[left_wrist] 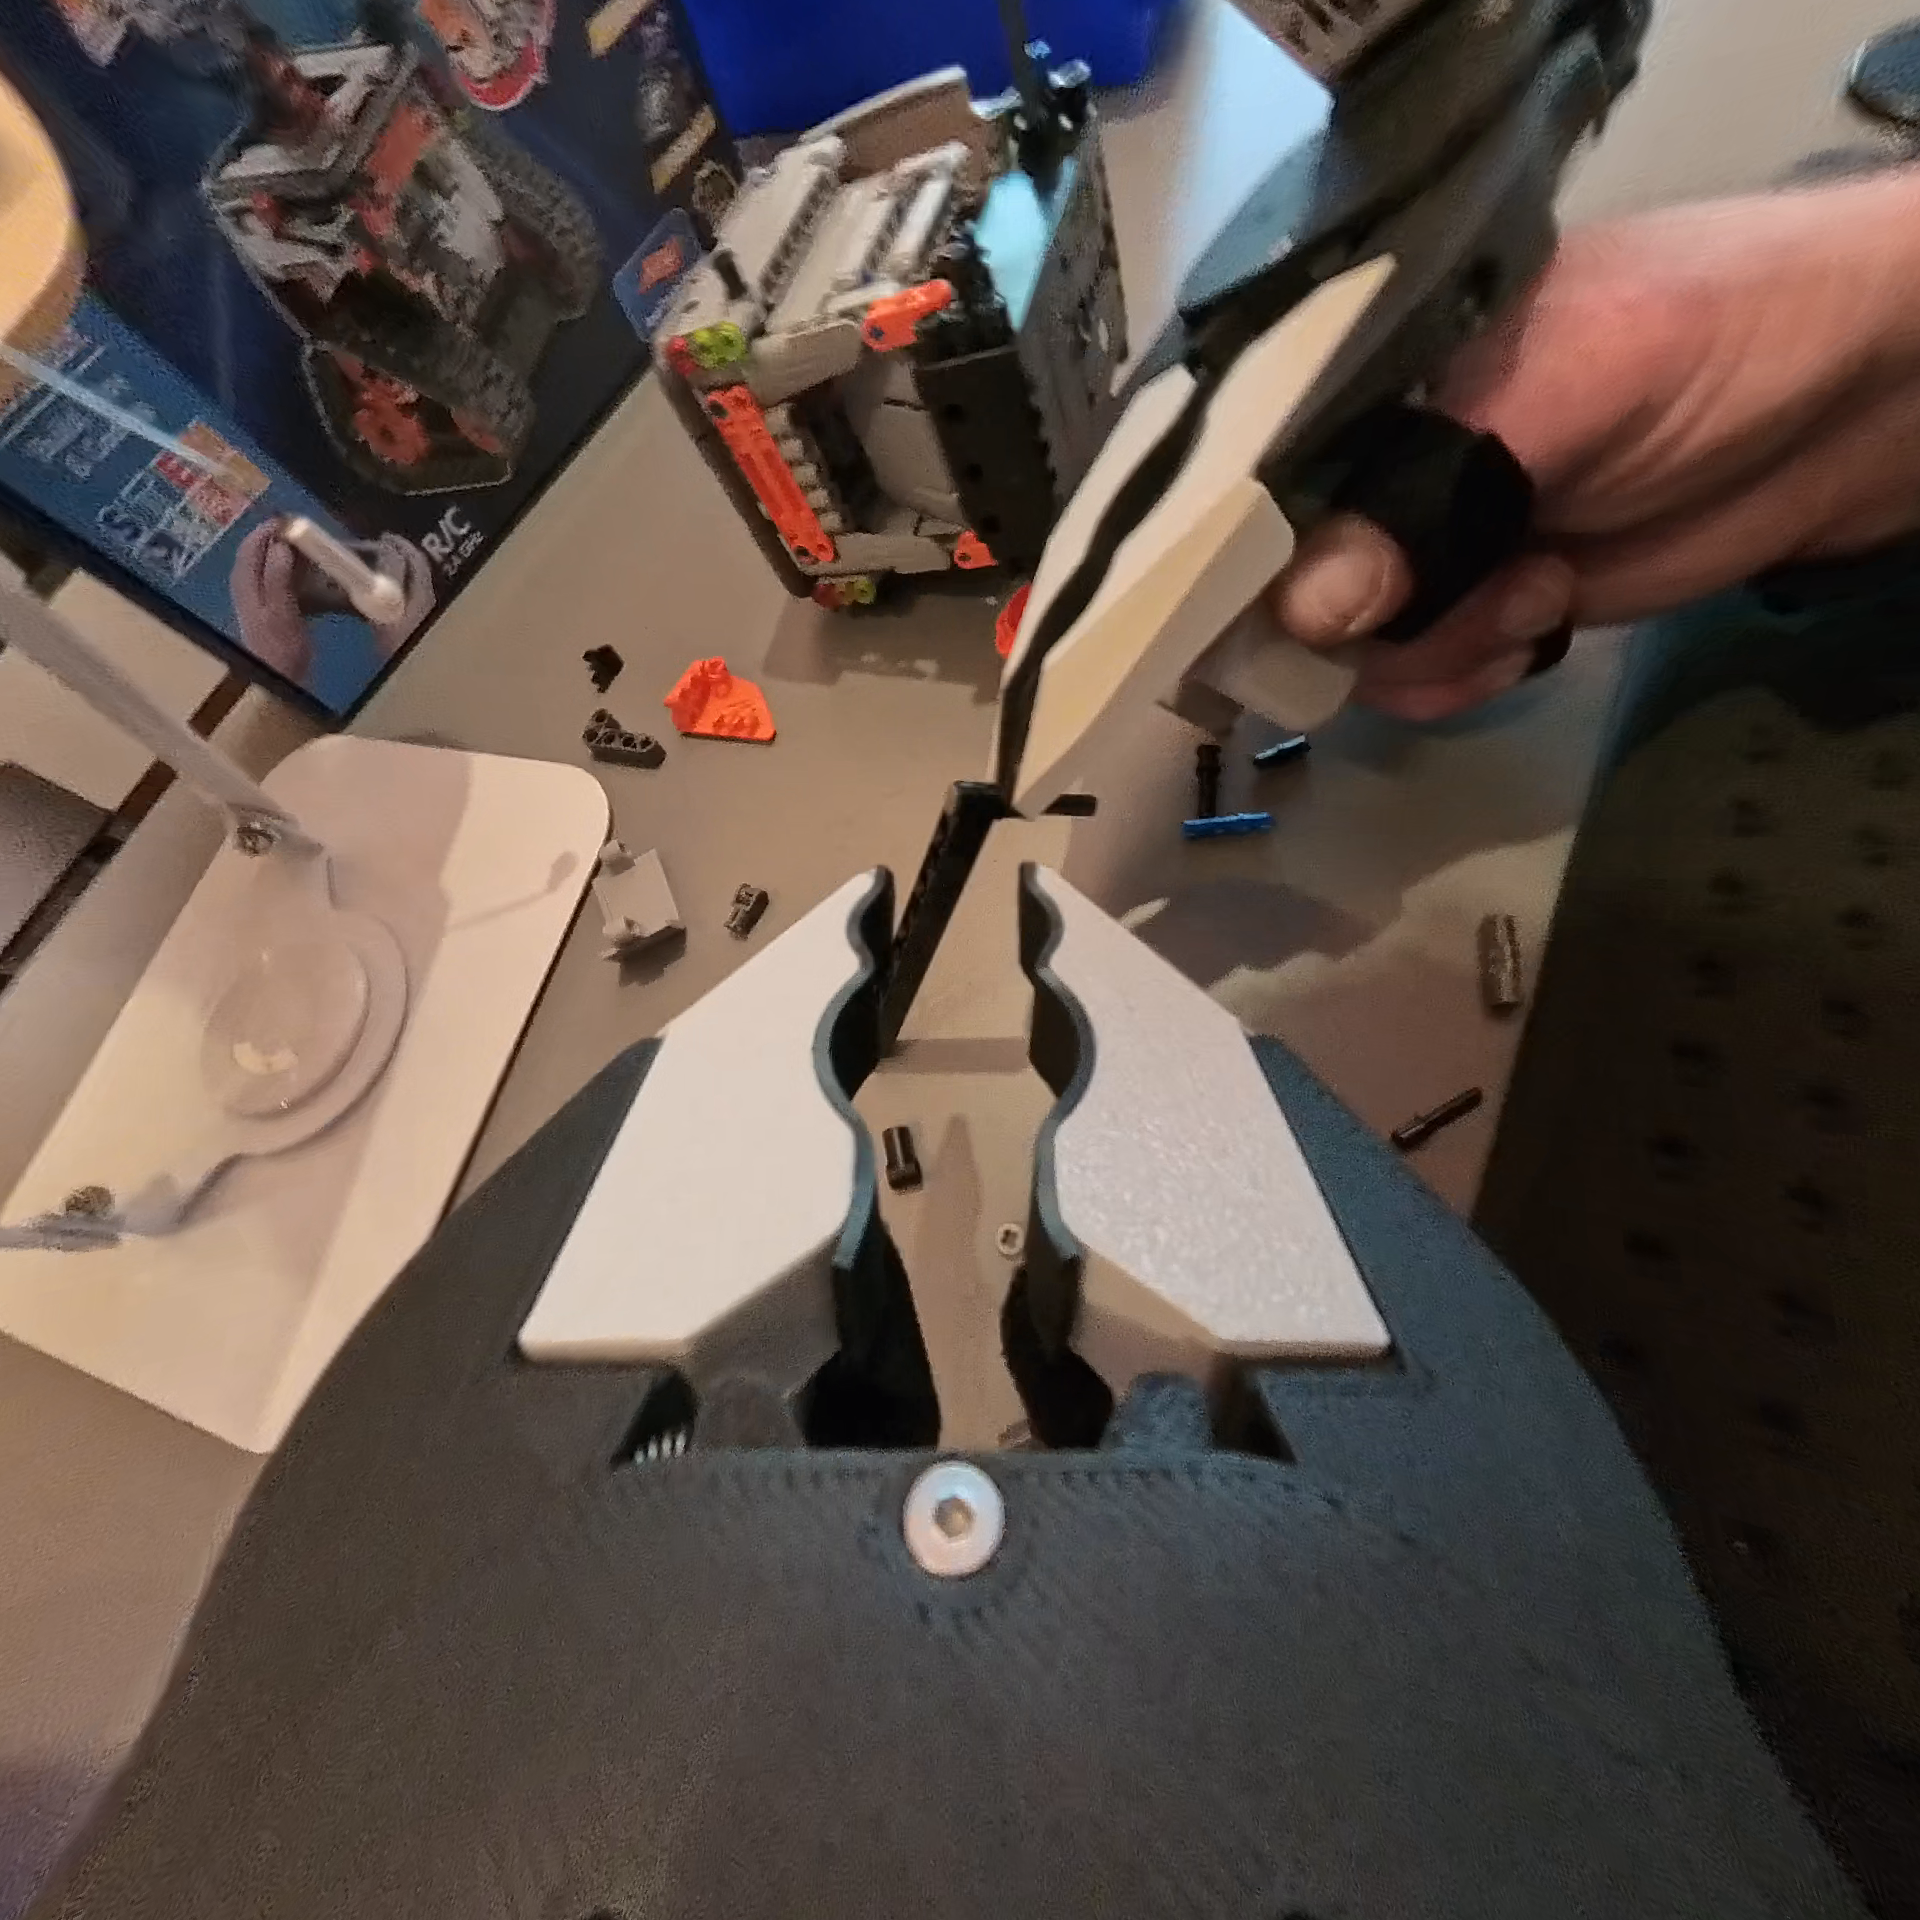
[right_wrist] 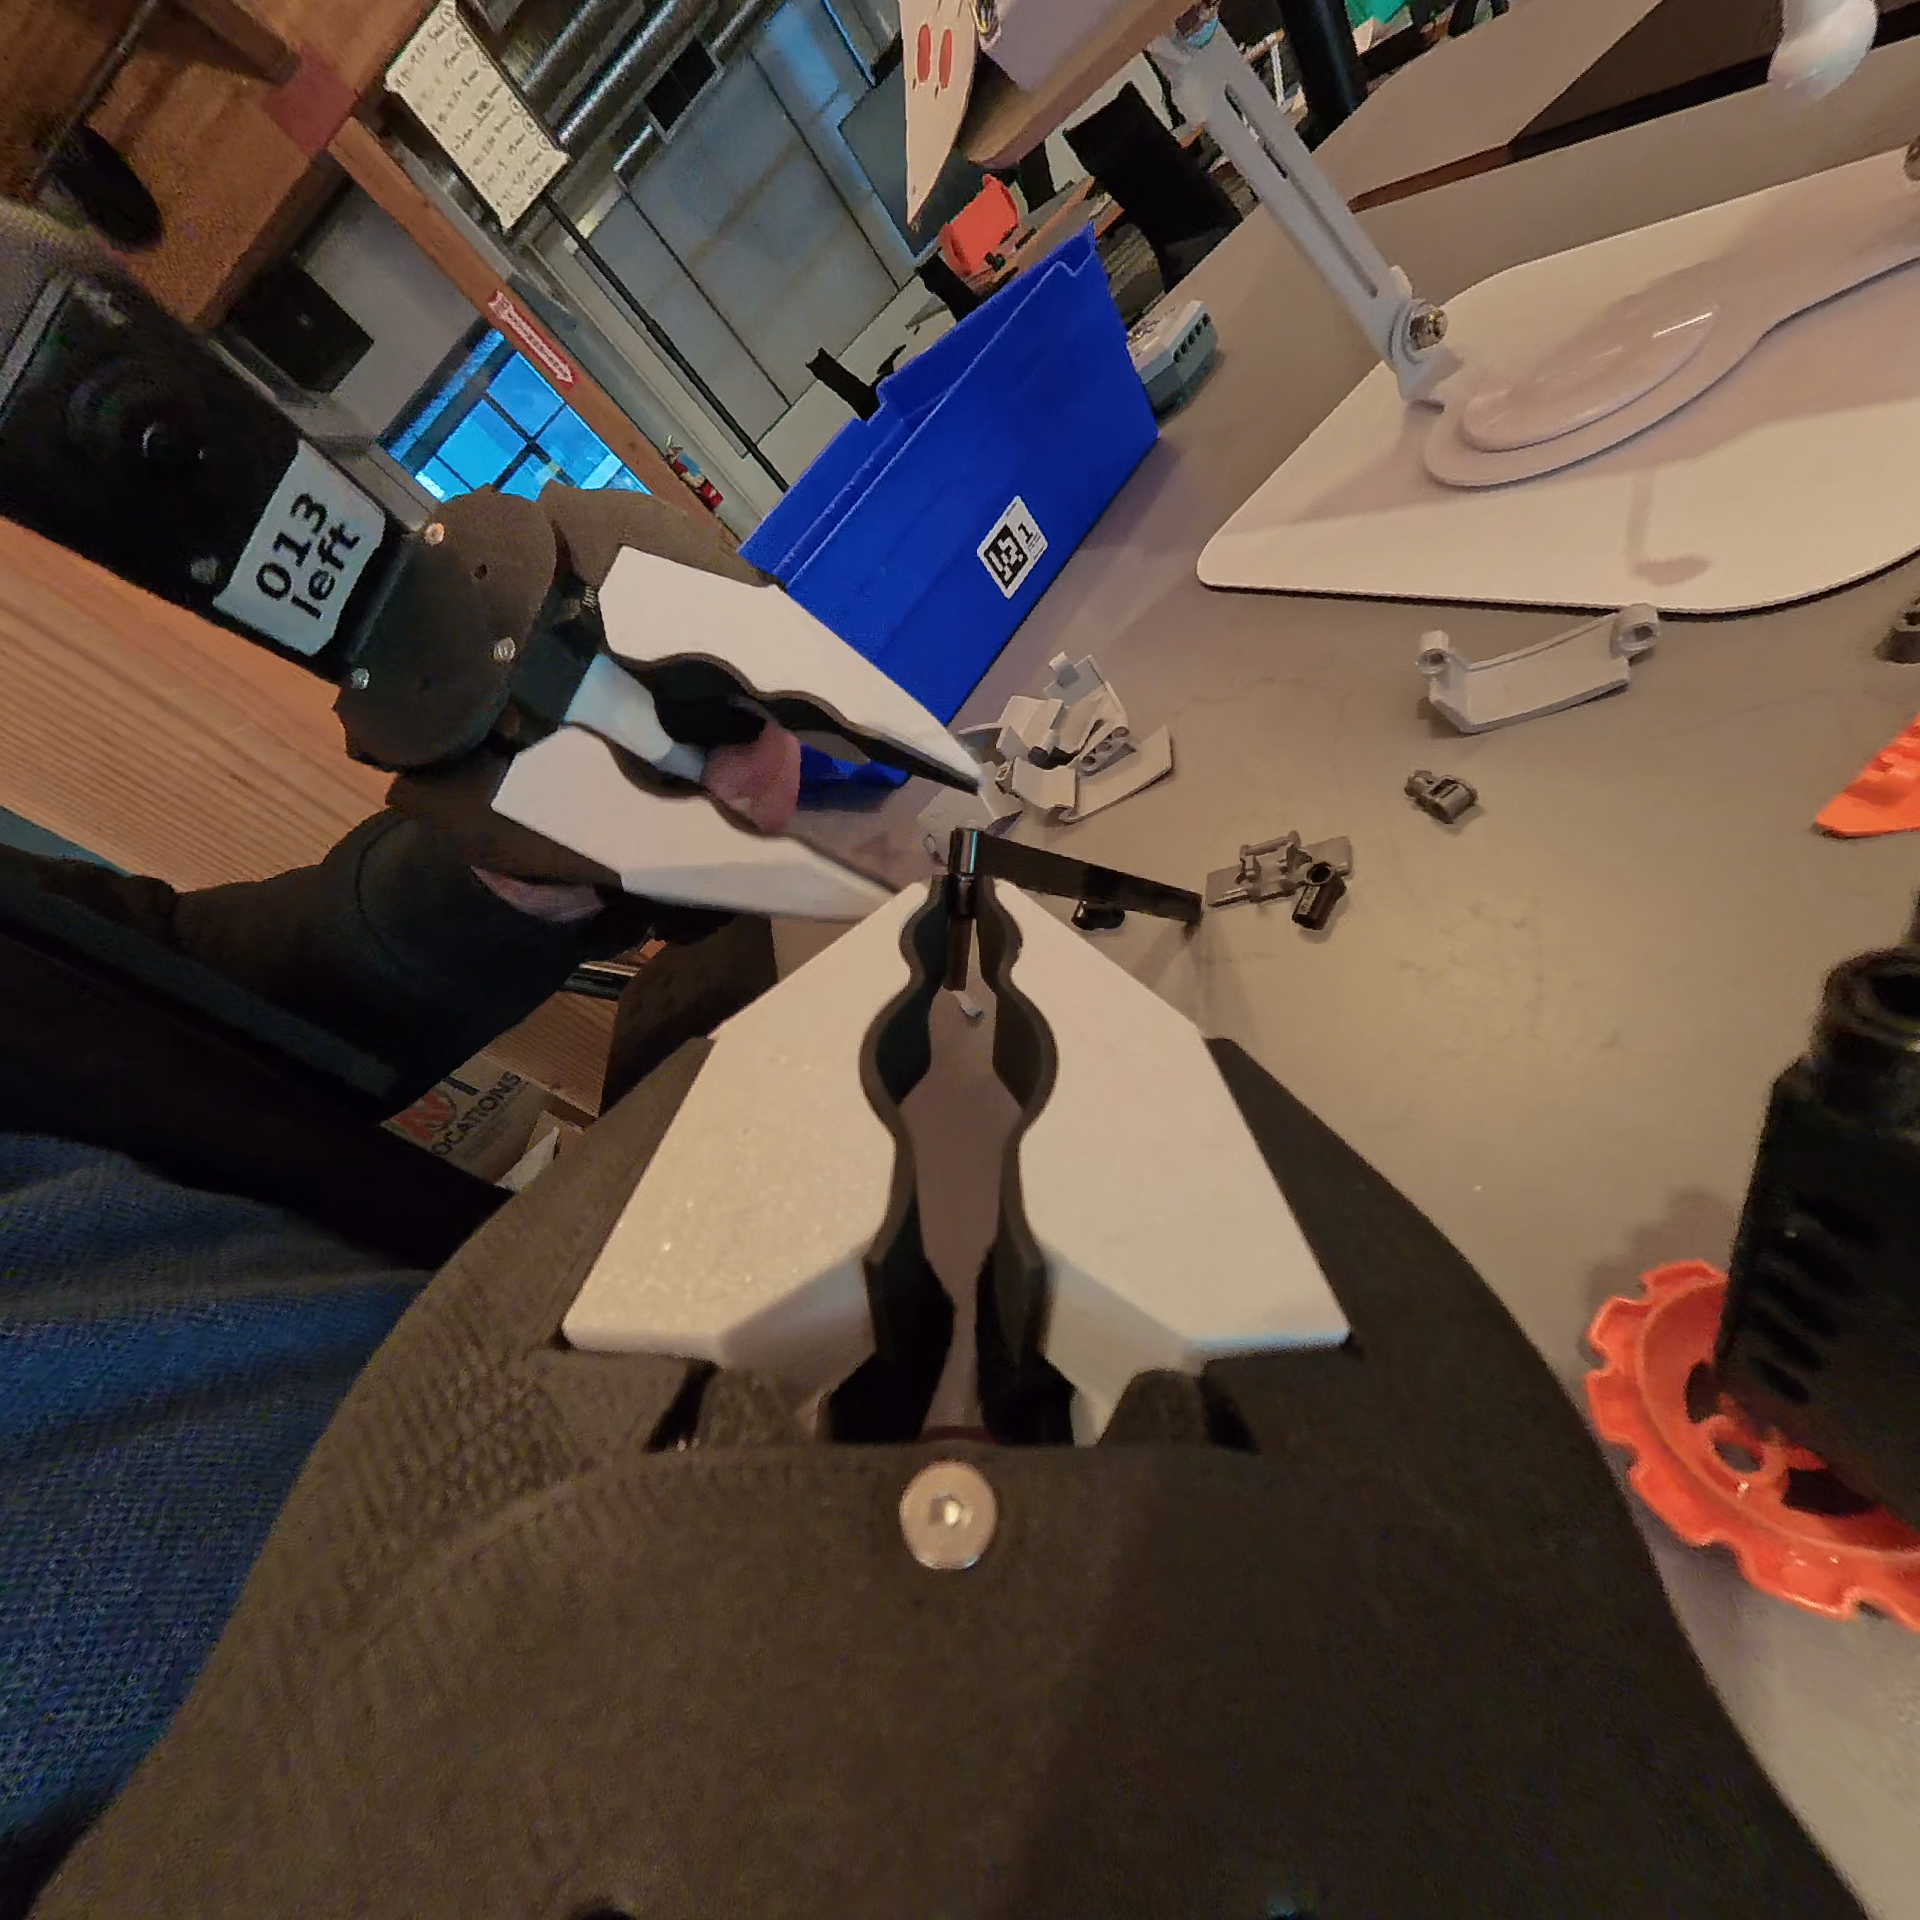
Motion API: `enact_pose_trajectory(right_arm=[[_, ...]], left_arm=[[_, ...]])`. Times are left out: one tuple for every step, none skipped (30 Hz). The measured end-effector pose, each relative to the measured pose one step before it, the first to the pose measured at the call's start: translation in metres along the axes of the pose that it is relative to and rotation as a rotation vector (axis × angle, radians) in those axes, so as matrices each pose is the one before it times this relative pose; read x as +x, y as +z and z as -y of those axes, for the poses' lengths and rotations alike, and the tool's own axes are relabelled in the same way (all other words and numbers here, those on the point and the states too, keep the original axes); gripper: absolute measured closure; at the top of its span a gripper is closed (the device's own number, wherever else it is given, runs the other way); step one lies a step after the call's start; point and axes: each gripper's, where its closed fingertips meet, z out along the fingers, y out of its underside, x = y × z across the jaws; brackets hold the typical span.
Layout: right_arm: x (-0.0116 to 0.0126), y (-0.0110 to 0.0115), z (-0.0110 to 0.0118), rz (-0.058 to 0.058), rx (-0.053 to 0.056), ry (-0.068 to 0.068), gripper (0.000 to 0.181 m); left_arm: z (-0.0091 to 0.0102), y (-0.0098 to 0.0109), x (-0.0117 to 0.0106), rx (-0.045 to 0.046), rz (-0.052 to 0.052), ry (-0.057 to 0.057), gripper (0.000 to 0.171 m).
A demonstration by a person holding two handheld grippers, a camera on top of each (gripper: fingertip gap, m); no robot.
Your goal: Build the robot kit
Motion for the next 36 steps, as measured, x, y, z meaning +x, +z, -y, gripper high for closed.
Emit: enact_pose_trajectory(right_arm=[[-0.00106, 0.00001, 0.00056, 0.0022, -0.0016, -0.0035, 0.179], [-0.00079, 0.00021, 0.0004, -0.0003, -0.0026, -0.0063, 0.179], [-0.00051, -0.00008, 0.00082, -0.0004, 0.0004, -0.0037, 0.179], [-0.00044, 0.00013, 0.00061, 0.0011, 0.0005, -0.0005, 0.179], [-0.00033, 0.00013, 0.00015, -0.0002, -0.001, -0.0021, 0.179], [-0.00052, 0.00024, -0.00036, -0.0007, -0.003, -0.0037, 0.179], [-0.00063, 0.00025, -0.00029, 0.0004, -0.0016, -0.0019, 0.179], [-0.00052, 0.0, 0.00008, 0.0007, 0.0016, 0.0013, 0.179], [-0.00006, -0.00052, 0.00023, -0.0004, 0.0017, 0.0017, 0.179], [-0.00005, -0.00051, 0.00037, -0.0009, 0.0019, -0.0002, 0.179], [0.00002, -0.0002, 0.00013, -0.002, 0.0001, -0.0005, 0.179], [0.00026, -0.00024, -0.00011, -0.0034, -0.0018, -0.0009, 0.18], [0.00035, -0.00035, -0.00031, -0.0024, -0.0031, -0.0021, 0.18], [0.00043, -0.00025, -0.00044, -0.0013, -0.0022, -0.0009, 0.18], [0.00013, -0.0002, -0.00015, 0.0003, 0.0011, 0.0024, 0.18], [-0.00045, -0.0004, 0.0007, 0.0006, 0.0035, -0.0002, 0.18], [-0.00051, -0.00035, 0.0007, -0.0032, 0.0008, -0.005, 0.18], [-0.00043, 0.00002, 0.00049, -0.0053, -0.0007, -0.0063, 0.181], [-0.00037, 0.00011, 0.00053, -0.0021, 0.0003, -0.0034, 0.181], [-0.00039, -0.00012, 0.00086, 0.0006, 0.0028, 0.0001, 0.181], [-0.00007, 0.00019, 0.00061, -0.0019, -0.0002, -0.0035, 0.181], [-0.00015, 0.00032, 0.00054, -0.0015, -0.0013, -0.0045, 0.181], [-0.00006, 0.00027, 0.00034, -0.0008, 0.0012, 0.0001, 0.181], [-0.00013, 0.0003, 0.00023, -0.0005, 0.0021, 0.0007, 0.181], [-0.00031, 0.00018, -0.00035, 0.0019, -0.0005, -0.001, 0.181], [-0.00027, -0.00013, -0.00082, 0.0049, -0.0028, 0.0002, 0.181], [-0.00063, -0.00028, -0.00027, 0.0061, 0.0011, 0.0024, 0.18], [-0.00121, -0.00048, 0.00018, 0.0011, 0.0018, -0.0036, 0.18], [-0.0017, -0.00037, -0.00019, -0.0063, -0.0096, -0.0192, 0.18], [-0.00131, -0.00069, -0.00139, -0.0102, -0.0267, -0.0291, 0.179], [-0.00036, -0.00131, -0.00022, -0.0141, -0.0197, -0.031, 0.179], [-0.00042, -0.00177, 0.00064, -0.0085, -0.0127, -0.0232, 0.179], [-0.00144, -0.00098, -0.00032, 0.0023, -0.0192, -0.0171, 0.179], [-0.00254, -0.0001, -0.00139, 0.0091, -0.0259, -0.0173, 0.179], [-0.00266, 0.00023, 0.00043, 0.009, -0.0135, -0.0163, 0.179], [-0.00306, 0.00004, 0.0018, 0.0122, -0.0056, -0.0102, 0.179]], left_arm=[[-0.00018, 0.00264, 0.00296, -0.01506, 0.0003, 0.0361, 0.145], [-0.00014, 0.00278, 0.00391, -0.01305, -0.0112, 0.0285, 0.145], [0.00084, 0.00224, 0.00238, -0.00569, 0.0, 0.0254, 0.145], [0.00135, 0.00119, 0.0004, 0.00041, 0.0142, 0.0248, 0.146], [0.00104, 0.00075, -0.00082, -0.00144, 0.0198, 0.0184, 0.148], [0.00108, 0.00044, -0.00126, -0.00178, 0.0213, 0.0108, 0.15], [0.00098, -0.00024, -0.00348, -0.00176, 0.0332, 0.0045, 0.152], [0.00216, -0.00076, -0.00221, 0.00567, 0.0209, -0.0006, 0.148], [0.00051, -0.00036, -0.00124, -0.00368, 0.013, -0.0043, 0.145], [0.00114, -0.0001, 0.00165, 0.00275, -0.0026, 0.001, 0.144], [0.00092, 0.00037, 0.00296, 0.00155, -0.0047, 0.0109, 0.145], [0.00082, 0.00037, 0.00212, 0.00094, 0.0055, 0.0182, 0.148], [-0.00034, 0.00113, 0.00053, -0.00417, 0.0099, 0.0069, 0.147], [-0.00051, 0.00103, 0.00101, -0.00417, 0.0012, 0.0009, 0.146], [0.00001, 0.00033, 0.00005, -0.0004, 0.0068, 0.0044, 0.146], [0.00037, 0.00007, -0.00045, 0.00157, 0.0135, 0.0071, 0.148], [0.0004, 0.00009, -0.00113, 0.00161, 0.0166, 0.0063, 0.149], [0.00004, -0.0002, -0.0009, -0.00083, 0.0121, 0.0009, 0.151], [-0.0002, -0.00017, -0.00084, -0.00417, 0.0087, 0.0009, 0.153], [0.00037, -0.00024, -0.00076, 0.00082, 0.0064, -0.0039, 0.156], [0.00039, -0.00007, -0.00031, 0.00111, 0.0066, -0.0015, 0.157], [0.00001, -0.0002, -0.00051, -0.00218, 0.0095, 0.0078, 0.157], [0.00007, -0.00022, -0.00051, 0.00204, 0.0044, 0.0025, 0.157], [-0.00025, -0.00016, -0.00015, 0.00223, -0.0021, -0.0067, 0.158], [-0.00015, -0.00022, -0.00001, 0.00182, 0.0003, -0.0038, 0.158], [-0.00019, -0.00026, 0.00032, 0.00122, -0.0059, -0.0138, 0.157], [-0.00001, -0.00039, 0.00038, -0.00411, -0.0137, -0.0144, 0.156], [0.00087, -0.0011, -0.00026, -0.00637, -0.0048, 0.0105, 0.156], [0.00078, -0.00136, 0.0, -0.00259, -0.0036, 0.0213, 0.156], [-0.00024, -0.00106, 0.00051, 0.00035, -0.0105, 0.0004, 0.154], [-0.00111, -0.00115, -0.00135, -0.00061, -0.0044, -0.0202, 0.149], [-0.00051, -0.00188, -0.00156, 0.00297, -0.0021, -0.007, 0.148], [0.00043, -0.0018, 0.00019, 0.00454, -0.0106, 0.0053, 0.148], [0.00049, -0.00022, 0.00271, 0.00017, -0.025, 0.0025, 0.148], [0.00032, 0.00074, 0.00193, -0.00174, -0.0139, 0.0045, 0.148], [-0.00057, 0.00112, -0.00066, -0.00251, 0.0048, 0.0037, 0.149]])
